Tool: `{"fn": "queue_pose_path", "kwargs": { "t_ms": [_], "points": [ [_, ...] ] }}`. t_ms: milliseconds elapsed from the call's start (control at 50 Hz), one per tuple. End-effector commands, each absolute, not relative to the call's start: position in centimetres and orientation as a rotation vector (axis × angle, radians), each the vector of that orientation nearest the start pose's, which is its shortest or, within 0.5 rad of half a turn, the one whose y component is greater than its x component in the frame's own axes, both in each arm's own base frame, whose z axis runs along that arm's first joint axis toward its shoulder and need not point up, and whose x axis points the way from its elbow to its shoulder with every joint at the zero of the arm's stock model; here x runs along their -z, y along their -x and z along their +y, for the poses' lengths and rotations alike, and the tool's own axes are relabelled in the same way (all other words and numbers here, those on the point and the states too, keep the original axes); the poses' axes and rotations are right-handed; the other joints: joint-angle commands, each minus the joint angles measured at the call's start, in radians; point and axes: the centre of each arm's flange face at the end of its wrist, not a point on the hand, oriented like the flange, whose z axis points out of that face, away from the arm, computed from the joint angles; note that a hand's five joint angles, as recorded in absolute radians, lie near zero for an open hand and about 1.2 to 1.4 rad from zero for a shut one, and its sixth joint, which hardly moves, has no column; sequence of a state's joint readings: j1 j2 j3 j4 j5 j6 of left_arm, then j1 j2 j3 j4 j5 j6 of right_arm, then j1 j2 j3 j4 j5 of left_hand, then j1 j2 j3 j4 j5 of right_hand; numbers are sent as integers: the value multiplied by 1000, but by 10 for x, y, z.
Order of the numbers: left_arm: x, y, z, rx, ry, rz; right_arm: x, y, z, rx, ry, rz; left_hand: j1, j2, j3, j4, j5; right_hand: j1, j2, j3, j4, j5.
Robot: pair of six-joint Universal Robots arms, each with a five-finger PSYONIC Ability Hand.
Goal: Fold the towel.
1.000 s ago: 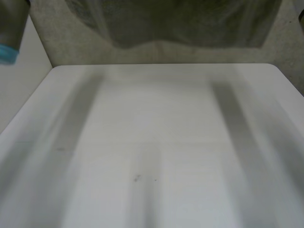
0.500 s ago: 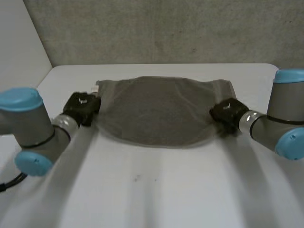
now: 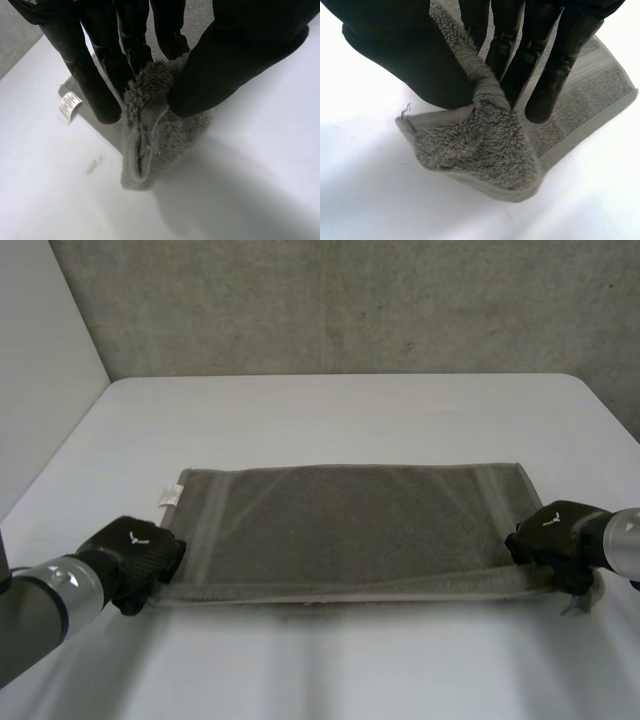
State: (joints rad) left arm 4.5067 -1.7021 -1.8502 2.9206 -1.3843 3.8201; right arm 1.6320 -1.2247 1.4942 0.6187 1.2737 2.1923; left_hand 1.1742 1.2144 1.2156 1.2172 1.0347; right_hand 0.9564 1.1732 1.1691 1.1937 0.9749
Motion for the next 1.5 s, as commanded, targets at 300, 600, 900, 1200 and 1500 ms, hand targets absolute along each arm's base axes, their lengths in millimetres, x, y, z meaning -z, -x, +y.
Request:
{"fn": "queue_pose_path", "kwargs": {
  "t_ms": [300,600,900,1200,1500],
  "points": [
    [-168,257,-329,1854,-1267,2042,-156,-211,-364,1812,1637,2262,222,182,181,179,187,440,223,227,203,247],
    [-142,278,-373,1890,-1220,1981,-126,-228,-401,1980,1643,2208,-120,-161,-162,-163,-156,-573,-790,-785,-810,-766],
    [-198,286,-383,2053,-1108,1838,-172,-228,-431,2353,1444,2115,-785,-825,-826,-827,-820,-782,-999,-995,-1019,-975],
    [-201,277,-369,2004,-1080,1877,-181,-216,-445,2529,1370,1853,-776,-816,-817,-819,-811,-782,-999,-995,-1019,-975],
    [-213,262,-319,2112,-904,2183,-192,-165,-361,1767,800,2427,-881,-921,-922,-924,-916,-757,-974,-970,-994,-950]
  ]
}}
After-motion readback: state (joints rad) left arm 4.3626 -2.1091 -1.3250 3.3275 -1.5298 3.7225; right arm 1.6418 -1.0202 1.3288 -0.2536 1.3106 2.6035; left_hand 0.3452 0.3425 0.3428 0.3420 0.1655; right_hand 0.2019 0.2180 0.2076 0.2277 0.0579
